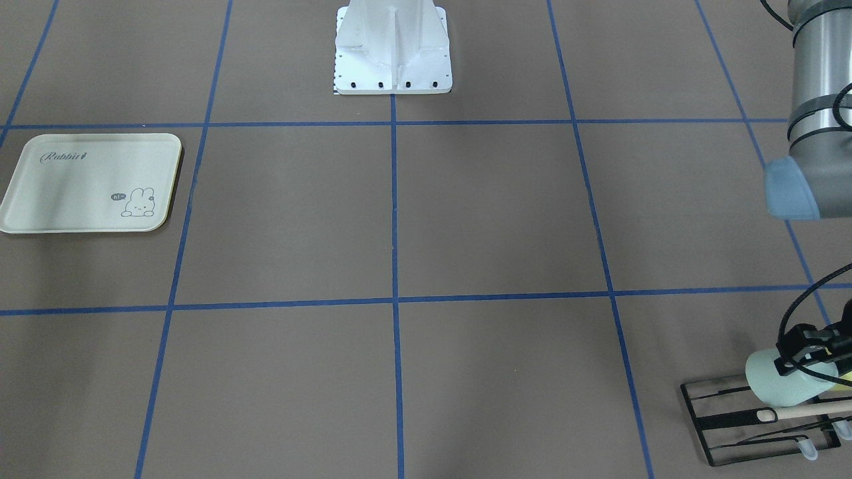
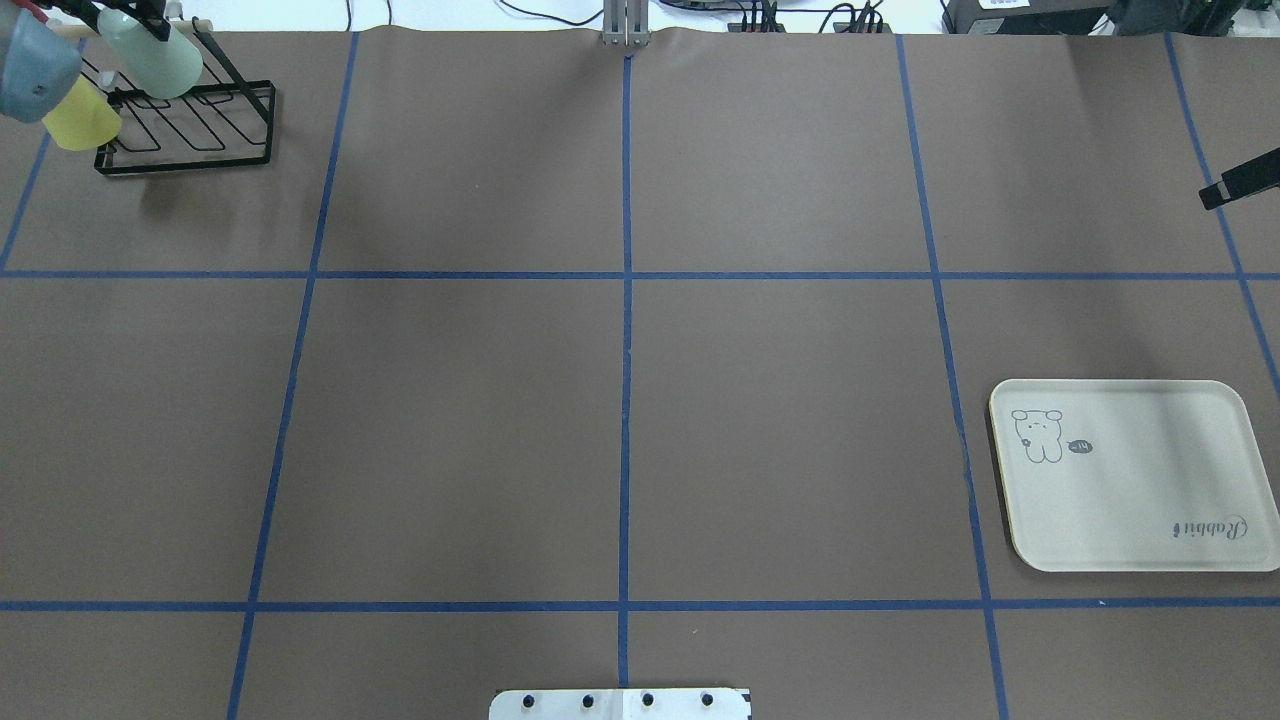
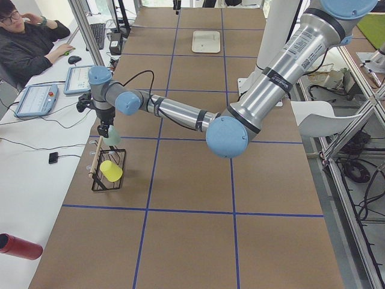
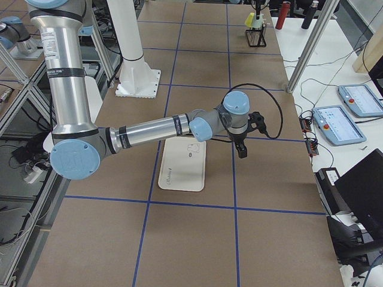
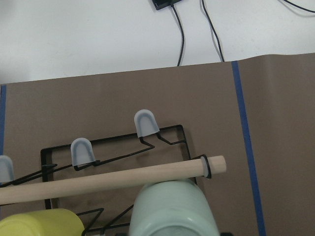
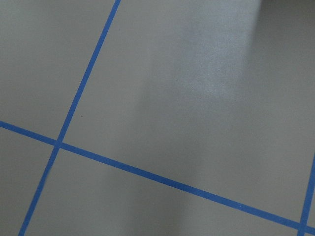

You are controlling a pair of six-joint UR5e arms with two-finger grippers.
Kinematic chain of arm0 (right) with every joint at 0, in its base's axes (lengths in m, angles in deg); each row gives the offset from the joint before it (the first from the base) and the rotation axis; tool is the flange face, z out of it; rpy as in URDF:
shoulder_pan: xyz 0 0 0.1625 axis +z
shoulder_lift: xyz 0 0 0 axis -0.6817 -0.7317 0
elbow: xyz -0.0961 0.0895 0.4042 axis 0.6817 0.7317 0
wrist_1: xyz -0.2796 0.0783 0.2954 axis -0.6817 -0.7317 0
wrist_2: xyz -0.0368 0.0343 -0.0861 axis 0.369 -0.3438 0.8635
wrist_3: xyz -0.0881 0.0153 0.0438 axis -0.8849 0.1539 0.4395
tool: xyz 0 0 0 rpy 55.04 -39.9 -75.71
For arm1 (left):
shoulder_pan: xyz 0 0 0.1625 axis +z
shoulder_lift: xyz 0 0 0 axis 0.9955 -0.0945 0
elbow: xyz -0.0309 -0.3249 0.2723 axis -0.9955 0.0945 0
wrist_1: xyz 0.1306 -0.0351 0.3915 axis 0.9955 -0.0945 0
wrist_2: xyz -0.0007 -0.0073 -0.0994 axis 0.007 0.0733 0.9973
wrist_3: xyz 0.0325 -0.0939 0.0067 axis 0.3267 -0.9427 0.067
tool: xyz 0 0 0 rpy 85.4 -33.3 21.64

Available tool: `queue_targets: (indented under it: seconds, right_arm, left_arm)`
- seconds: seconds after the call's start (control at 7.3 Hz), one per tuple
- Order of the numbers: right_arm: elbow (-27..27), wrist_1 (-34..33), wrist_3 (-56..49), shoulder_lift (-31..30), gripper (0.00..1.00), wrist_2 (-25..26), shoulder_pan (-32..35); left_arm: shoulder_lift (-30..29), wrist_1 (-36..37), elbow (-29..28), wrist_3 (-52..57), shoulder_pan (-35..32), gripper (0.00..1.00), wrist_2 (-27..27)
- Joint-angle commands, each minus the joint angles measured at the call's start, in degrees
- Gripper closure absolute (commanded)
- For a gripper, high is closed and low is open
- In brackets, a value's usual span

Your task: Left arm grabs green cup and hands to right arm on tray

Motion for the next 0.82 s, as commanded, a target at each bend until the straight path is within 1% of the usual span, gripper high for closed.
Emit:
queue_targets:
  seconds: [0.0,0.14,0.27,0.41,0.55,0.68]
  right_arm:
    - [0.15,0.0,0.0,0.0,0.01,0.07,0.0]
    - [0.23,0.09,0.0,0.08,0.01,-0.02,0.0]
    - [0.24,0.09,0.0,0.08,0.01,-0.02,0.0]
    - [-0.11,0.09,0.96,0.08,0.01,-0.1,0.0]
    - [-0.38,0.18,2.71,0.17,0.01,-0.45,-0.17]
    - [-0.55,0.18,4.29,1.04,0.01,-0.46,-0.96]
  left_arm:
    - [2.78,10.74,10.52,3.5,-0.7,1.0,0.14]
    - [4.53,13.84,15.36,3.59,-0.7,1.0,0.14]
    - [5.5,15.43,18.88,3.59,-0.7,1.0,0.23]
    - [7.25,15.45,21.27,2.9,-0.44,1.0,1.36]
    - [7.53,14.67,21.47,0.63,-0.44,1.0,3.81]
    - [7.36,13.53,22.08,-4.79,-0.09,1.0,3.92]
